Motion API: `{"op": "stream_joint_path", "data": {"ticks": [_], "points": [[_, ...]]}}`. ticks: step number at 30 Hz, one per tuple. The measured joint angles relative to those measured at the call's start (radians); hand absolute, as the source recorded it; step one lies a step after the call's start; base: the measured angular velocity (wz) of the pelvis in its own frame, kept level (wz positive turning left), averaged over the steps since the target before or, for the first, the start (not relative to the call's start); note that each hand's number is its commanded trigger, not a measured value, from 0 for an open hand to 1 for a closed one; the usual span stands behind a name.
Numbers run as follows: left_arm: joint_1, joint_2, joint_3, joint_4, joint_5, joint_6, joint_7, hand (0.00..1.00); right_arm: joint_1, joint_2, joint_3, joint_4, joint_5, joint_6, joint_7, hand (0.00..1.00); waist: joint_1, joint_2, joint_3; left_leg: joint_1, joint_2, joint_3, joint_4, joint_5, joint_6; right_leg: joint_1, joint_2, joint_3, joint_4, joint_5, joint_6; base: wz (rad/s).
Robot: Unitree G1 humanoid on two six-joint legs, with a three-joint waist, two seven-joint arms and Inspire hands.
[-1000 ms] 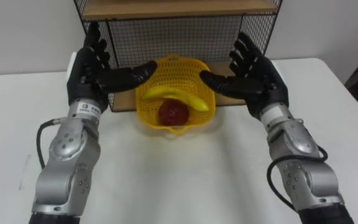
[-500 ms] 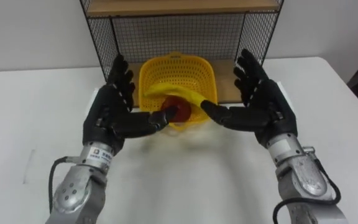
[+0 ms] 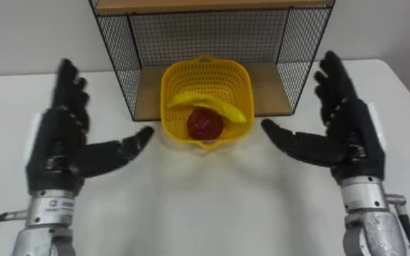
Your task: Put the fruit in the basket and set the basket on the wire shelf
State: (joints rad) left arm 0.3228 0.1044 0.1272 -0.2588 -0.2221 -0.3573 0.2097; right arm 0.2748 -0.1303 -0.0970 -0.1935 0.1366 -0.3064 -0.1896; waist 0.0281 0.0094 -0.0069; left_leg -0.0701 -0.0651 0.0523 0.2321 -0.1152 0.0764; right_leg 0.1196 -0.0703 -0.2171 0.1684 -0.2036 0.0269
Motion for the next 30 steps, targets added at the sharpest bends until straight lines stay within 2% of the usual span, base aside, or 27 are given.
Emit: {"op": "stream_joint_path", "data": {"ticks": [1, 4, 6, 7, 8, 10, 13, 14, 15, 17, 18, 21, 22, 24, 26, 28, 29, 30], "points": [[0.003, -0.004, 0.043, -0.008, 0.0, -0.01, 0.062, 0.0, 0.009, -0.001, -0.036, -0.019, 0.002, -0.008, -0.051, 0.0, 0.009, 0.005, -0.0033, 0.001, 0.0, -0.002, -0.003, 0.0, 0.0, 0.0, 0.0, 0.0, 0.001, 0.0, 0.0, 0.0], [0.002, -0.005, 0.16, -0.033, 0.003, -0.023, 0.181, 0.0, 0.009, -0.008, -0.124, -0.049, -0.042, -0.016, -0.158, 0.0, 0.023, 0.008, -0.0047, 0.008, 0.001, -0.003, -0.012, -0.002, -0.004, 0.001, 0.002, 0.002, 0.002, 0.0, 0.0, -0.06], [0.0, 0.002, 0.31, -0.068, -0.004, -0.037, 0.307, 0.0, 0.008, -0.058, -0.251, -0.075, -0.057, -0.031, -0.259, 0.0, 0.03, 0.0, -0.001, 0.007, -0.002, -0.007, -0.01, -0.002, -0.005, 0.002, 0.001, -0.002, 0.001, -0.002, -0.002, 0.03], [-0.003, 0.01, 0.352, -0.076, -0.004, -0.041, 0.344, 0.0, 0.008, -0.075, -0.29, -0.082, -0.055, -0.031, -0.29, 0.0, 0.032, 0.0, -0.001, 0.006, -0.003, -0.008, -0.008, -0.002, -0.004, 0.002, 0.001, -0.002, 0.002, -0.005, -0.003, 0.08], [-0.004, 0.037, 0.435, -0.077, -0.011, -0.057, 0.408, 0.0, -0.002, -0.11, -0.362, -0.086, -0.051, -0.033, -0.35, 0.0, 0.033, -0.009, 0.0036, 0.004, -0.005, -0.01, -0.006, -0.002, -0.004, -0.001, -0.003, -0.003, 0.003, -0.018, -0.001, 0.11], [-0.003, 0.108, 0.582, -0.071, -0.104, -0.071, 0.524, 0.0, -0.016, -0.196, -0.498, -0.078, 0.005, -0.035, -0.467, 0.0, 0.034, -0.013, 0.0035, -0.002, -0.011, -0.015, 0.006, -0.002, -0.004, -0.002, -0.003, -0.006, 0.001, -0.024, 0.004, 0.08], [0.005, 0.154, 0.713, -0.032, -0.226, -0.07, 0.656, 0.0, -0.021, -0.241, -0.608, -0.006, 0.077, -0.042, -0.583, 0.0, 0.037, -0.015, 0.0061, -0.008, -0.012, -0.015, 0.008, -0.002, -0.004, -0.006, -0.003, -0.007, 0.004, -0.024, 0.0, 0.0], [0.013, 0.159, 0.731, -0.016, -0.249, -0.069, 0.679, 0.0, -0.017, -0.243, -0.623, 0.017, 0.099, -0.041, -0.605, 0.0, 0.039, -0.018, 0.0056, -0.009, -0.012, -0.015, 0.007, -0.002, -0.005, -0.008, -0.003, -0.007, 0.005, -0.024, 0.0, 0.0], [0.02, 0.166, 0.754, 0.047, -0.277, -0.064, 0.722, 0.0, -0.01, -0.248, -0.644, 0.073, 0.14, -0.033, -0.646, 0.0, 0.044, -0.02, 0.0045, -0.014, -0.013, -0.014, 0.007, -0.002, -0.005, -0.015, -0.005, -0.008, 0.009, -0.025, -0.001, 0.0], [0.019, 0.179, 0.769, 0.157, -0.343, -0.031, 0.775, 0.0, 0.006, -0.255, -0.677, 0.164, 0.206, 0.004, -0.692, 0.0, 0.04, -0.021, 0.003, -0.028, -0.014, -0.015, 0.015, -0.004, -0.003, -0.029, -0.007, -0.011, 0.027, -0.031, -0.001, 0.08], [0.024, 0.189, 0.776, 0.219, -0.409, -0.008, 0.803, 0.0, 0.022, -0.255, -0.689, 0.212, 0.273, 0.025, -0.724, 0.0, 0.045, -0.019, 0.003, -0.038, -0.015, -0.017, 0.025, -0.007, -0.003, -0.041, -0.008, -0.01, 0.044, -0.034, -0.002, 0.05], [0.029, 0.206, 0.777, 0.365, -0.558, 0.014, 0.835, 0.0, 0.049, -0.256, -0.723, 0.365, 0.401, 0.061, -0.764, 0.0, 0.05, -0.016, 0.0026, -0.059, -0.017, -0.027, 0.036, -0.012, -0.001, -0.055, -0.012, -0.023, 0.051, -0.038, 0.0, 0.09], [0.03, 0.208, 0.777, 0.396, -0.579, 0.016, 0.836, 0.0, 0.057, -0.256, -0.73, 0.398, 0.431, 0.065, -0.766, 0.0, 0.049, -0.013, 0.004, -0.061, -0.018, -0.03, 0.039, -0.013, -0.001, -0.056, -0.012, -0.025, 0.051, -0.038, 0.0, 0.12], [0.033, 0.248, 0.777, 0.592, -0.674, 0.034, 0.832, 0.0, 0.068, -0.262, -0.778, 0.562, 0.586, 0.089, -0.756, 0.0, 0.047, -0.008, 0.0042, -0.066, -0.016, -0.034, 0.047, -0.02, -0.001, -0.055, -0.016, -0.031, 0.054, -0.044, 0.002, 0.08], [0.041, 0.273, 0.779, 0.726, -0.756, 0.047, 0.823, 0.0, 0.081, -0.263, -0.801, 0.706, 0.692, 0.099, -0.746, 0.0, 0.047, -0.005, 0.0017, -0.077, -0.016, -0.039, 0.067, -0.031, -0.001, -0.054, -0.015, -0.034, 0.054, -0.049, 0.004, 0.07], [0.05, 0.276, 0.782, 0.898, -0.811, 0.066, 0.801, 0.0, 0.096, -0.262, -0.832, 0.916, 0.788, 0.12, -0.716, 0.0, 0.045, -0.001, -0.0029, -0.082, -0.017, -0.04, 0.077, -0.041, 0.002, -0.054, -0.017, -0.035, 0.055, -0.051, 0.009, 0.04], [0.054, 0.275, 0.782, 0.934, -0.817, 0.073, 0.795, 0.0, 0.106, -0.258, -0.831, 0.957, 0.811, 0.124, -0.711, 0.0, 0.046, 0.0, -0.0047, -0.082, -0.018, -0.04, 0.077, -0.042, 0.003, -0.053, -0.018, -0.034, 0.055, -0.052, 0.009, 0.0], [0.069, 0.263, 0.777, 0.991, -0.819, 0.08, 0.775, 0.0, 0.123, -0.236, -0.828, 1.02, 0.836, 0.126, -0.696, 0.0, 0.046, 0.002, -0.0069, -0.081, -0.018, -0.041, 0.078, -0.046, 0.003, -0.052, -0.018, -0.032, 0.054, -0.052, 0.01, -0.03]]}}
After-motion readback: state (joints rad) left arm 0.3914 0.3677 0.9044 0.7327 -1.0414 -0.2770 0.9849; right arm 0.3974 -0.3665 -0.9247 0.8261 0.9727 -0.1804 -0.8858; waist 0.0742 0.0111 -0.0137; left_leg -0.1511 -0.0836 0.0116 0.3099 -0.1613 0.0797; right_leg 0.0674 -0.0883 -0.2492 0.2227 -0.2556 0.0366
